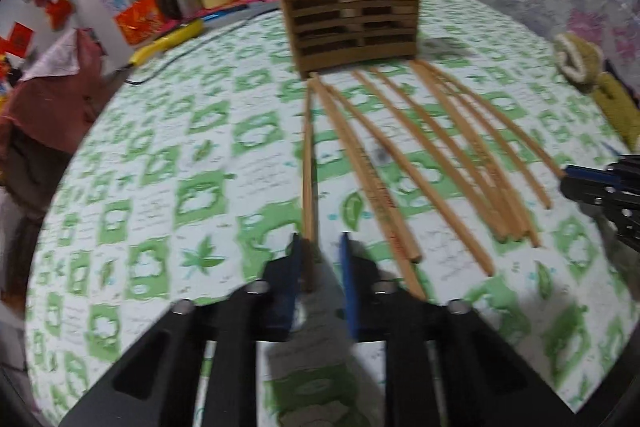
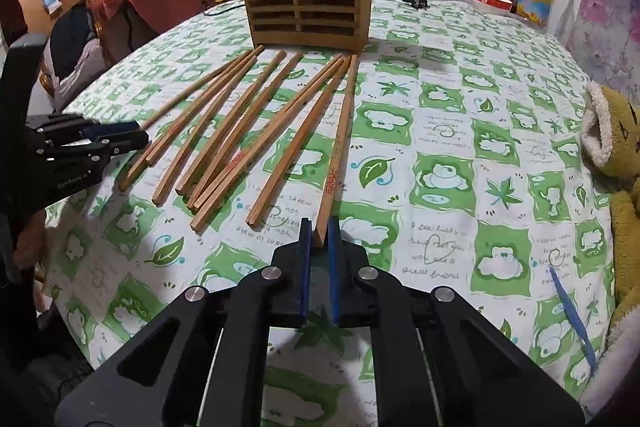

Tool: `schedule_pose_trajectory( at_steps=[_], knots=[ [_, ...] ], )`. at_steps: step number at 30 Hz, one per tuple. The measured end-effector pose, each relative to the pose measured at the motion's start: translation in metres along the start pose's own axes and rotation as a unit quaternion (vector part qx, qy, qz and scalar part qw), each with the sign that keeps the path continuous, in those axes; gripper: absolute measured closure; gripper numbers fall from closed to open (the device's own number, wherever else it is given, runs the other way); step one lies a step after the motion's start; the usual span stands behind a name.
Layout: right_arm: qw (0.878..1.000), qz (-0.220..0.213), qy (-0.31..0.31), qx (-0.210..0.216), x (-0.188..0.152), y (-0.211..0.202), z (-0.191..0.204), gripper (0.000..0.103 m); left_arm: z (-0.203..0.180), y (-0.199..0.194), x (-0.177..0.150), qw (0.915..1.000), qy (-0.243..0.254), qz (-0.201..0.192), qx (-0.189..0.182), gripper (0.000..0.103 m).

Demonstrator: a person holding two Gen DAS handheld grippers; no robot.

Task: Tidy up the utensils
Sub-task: 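Close the left tool on a wooden chopstick while the right tool grasps another, then carry both chopsticks over the wooden holder and open both tools to drop them in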

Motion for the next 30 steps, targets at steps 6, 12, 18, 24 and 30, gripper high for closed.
schedule_pose_trajectory(
  at_steps=[6,12,18,24,30],
  knots=[
    [0.999,-0.052,0.010,-0.007,0.016,-0.030,-0.009,0.095,-0.001,-0.016,0.001,0.9998,-0.011,-0.016,0.002,0.096],
    [0.992,-0.126,0.011,-0.003,0.056,-0.079,-0.006,0.095,0.019,-0.066,0.038,0.9962,-0.040,-0.076,0.014,0.097],
    [0.983,-0.180,0.022,0.012,0.109,-0.107,0.000,0.097,0.034,-0.101,0.097,0.9912,-0.048,-0.120,0.028,0.098],
    [0.986,-0.164,-0.006,0.024,0.134,-0.105,0.016,0.088,0.035,-0.112,0.138,0.9889,-0.047,-0.138,0.026,0.098],
    [0.996,-0.080,-0.026,-0.014,0.060,-0.055,0.000,0.059,0.032,-0.107,0.135,0.9887,-0.039,-0.142,0.029,0.098]
  ],
)
Point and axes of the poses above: each gripper's, at about its wrist camera, not at the fingertips, and y roughly the way its jaws point, z to its left, x to its top, the point moved 10 cm from there along y, roughly the way its jaws point, and after that the axes turned 10 degrees about y, right-handed, at the moved point
